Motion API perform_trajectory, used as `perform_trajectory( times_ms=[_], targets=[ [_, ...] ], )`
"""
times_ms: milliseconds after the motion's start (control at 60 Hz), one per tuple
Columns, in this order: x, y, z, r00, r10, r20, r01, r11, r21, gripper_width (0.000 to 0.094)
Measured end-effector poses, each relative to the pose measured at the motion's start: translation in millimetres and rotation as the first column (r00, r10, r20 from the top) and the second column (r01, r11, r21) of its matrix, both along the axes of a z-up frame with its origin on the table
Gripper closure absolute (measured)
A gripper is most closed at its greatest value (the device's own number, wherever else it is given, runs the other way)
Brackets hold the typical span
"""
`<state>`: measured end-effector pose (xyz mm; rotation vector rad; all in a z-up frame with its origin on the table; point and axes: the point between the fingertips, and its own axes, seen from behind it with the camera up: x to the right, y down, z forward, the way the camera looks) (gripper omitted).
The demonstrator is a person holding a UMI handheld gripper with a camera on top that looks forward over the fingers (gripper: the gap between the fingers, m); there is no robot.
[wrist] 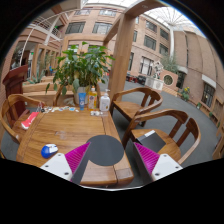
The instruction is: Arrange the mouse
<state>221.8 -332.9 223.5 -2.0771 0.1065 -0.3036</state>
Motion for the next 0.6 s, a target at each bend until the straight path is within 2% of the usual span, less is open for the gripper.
perform_trajectory(
  times_ms=[100, 283, 417, 600],
  targets=[
    [-4, -8, -19, 1.000, 0.005, -0.002, -0.005, 0.999, -0.033, 0.0084],
    [-61, -6, -110, 0.995, 0.050, -0.087, -0.060, 0.993, -0.106, 0.0083],
    [-125, -12, -156, 0.977, 0.122, -0.174, -0.148, 0.978, -0.144, 0.0082],
    [-219, 0, -189, 0.938, 0.244, -0.247, -0.282, 0.950, -0.132, 0.0081]
  ],
)
